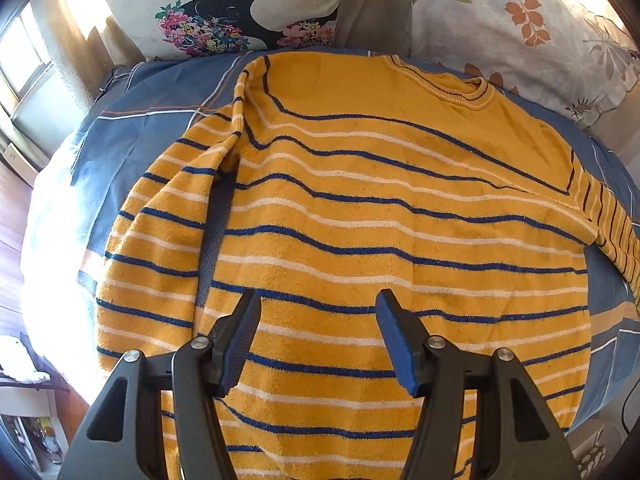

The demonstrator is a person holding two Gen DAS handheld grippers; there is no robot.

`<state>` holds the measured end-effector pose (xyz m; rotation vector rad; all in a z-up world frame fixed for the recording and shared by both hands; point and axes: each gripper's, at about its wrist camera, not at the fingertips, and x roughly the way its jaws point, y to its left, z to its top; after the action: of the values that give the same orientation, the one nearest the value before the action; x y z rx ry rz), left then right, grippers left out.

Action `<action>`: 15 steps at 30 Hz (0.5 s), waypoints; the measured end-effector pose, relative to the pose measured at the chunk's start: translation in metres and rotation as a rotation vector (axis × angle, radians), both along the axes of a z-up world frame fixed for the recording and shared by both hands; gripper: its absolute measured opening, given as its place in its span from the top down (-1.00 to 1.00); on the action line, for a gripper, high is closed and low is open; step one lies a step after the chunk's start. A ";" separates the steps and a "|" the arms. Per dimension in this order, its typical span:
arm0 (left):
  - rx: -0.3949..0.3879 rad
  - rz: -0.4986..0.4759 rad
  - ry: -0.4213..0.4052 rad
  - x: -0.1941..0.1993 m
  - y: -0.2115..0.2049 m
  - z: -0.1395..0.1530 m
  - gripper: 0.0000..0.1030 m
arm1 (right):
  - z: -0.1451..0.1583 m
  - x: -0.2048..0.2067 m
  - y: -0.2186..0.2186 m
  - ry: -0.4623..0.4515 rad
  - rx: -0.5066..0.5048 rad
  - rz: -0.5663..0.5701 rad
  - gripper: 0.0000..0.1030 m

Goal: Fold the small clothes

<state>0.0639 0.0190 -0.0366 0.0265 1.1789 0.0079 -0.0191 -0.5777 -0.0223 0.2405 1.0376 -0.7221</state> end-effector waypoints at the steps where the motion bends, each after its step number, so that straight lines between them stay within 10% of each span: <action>1: -0.003 -0.002 0.004 -0.001 -0.001 -0.002 -0.14 | 0.007 -0.013 -0.003 -0.074 0.060 -0.023 0.15; 10: -0.059 -0.017 0.038 -0.005 -0.015 -0.016 -0.15 | -0.036 -0.096 0.011 -0.498 0.754 -0.148 0.09; 15: -0.076 -0.024 0.049 -0.011 -0.020 -0.014 -0.15 | -0.052 -0.101 0.010 -0.496 0.719 -0.274 0.12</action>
<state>0.0533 -0.0013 -0.0511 -0.0260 1.2272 -0.0584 -0.1205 -0.5673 -0.0742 1.1427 0.7530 -0.4660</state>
